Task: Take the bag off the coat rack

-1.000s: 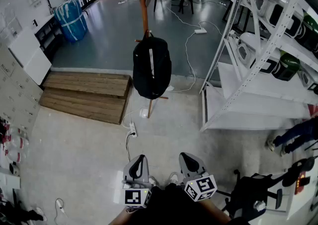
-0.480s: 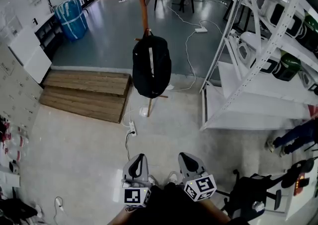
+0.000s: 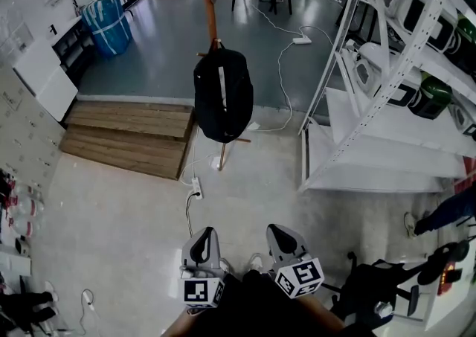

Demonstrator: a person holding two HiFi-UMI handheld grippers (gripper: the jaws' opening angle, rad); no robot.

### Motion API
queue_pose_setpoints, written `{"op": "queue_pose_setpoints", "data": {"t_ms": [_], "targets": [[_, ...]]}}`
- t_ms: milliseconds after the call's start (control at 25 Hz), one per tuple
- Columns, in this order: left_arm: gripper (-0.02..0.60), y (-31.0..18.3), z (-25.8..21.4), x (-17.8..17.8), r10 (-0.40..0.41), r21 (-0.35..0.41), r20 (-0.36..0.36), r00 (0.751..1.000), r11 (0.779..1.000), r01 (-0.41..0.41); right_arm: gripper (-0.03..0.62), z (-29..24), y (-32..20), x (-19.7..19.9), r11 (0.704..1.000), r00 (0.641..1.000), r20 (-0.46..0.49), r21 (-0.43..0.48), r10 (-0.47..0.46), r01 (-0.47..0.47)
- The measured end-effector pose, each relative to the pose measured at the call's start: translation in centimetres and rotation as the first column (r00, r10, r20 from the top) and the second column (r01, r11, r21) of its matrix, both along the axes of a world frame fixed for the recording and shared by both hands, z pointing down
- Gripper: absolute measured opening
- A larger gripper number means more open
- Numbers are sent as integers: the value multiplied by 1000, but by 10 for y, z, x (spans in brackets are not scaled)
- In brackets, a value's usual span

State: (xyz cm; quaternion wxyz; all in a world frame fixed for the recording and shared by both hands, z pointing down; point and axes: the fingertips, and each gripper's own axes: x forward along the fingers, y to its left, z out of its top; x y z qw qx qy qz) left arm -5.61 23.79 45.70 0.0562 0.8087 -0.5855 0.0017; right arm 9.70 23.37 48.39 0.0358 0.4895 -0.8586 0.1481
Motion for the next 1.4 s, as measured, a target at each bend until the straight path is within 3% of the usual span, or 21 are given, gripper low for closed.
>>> {"op": "queue_pose_setpoints", "data": {"t_ms": [800, 1400], "targets": [[25, -14, 4, 36, -74, -21, 10, 997, 997, 75, 14, 8, -25, 34, 998, 998, 12, -5, -64, 64], [25, -149, 23, 23, -27, -46, -20, 999, 999, 26, 14, 26, -148, 15, 998, 999, -24, -40, -43, 42]]}}
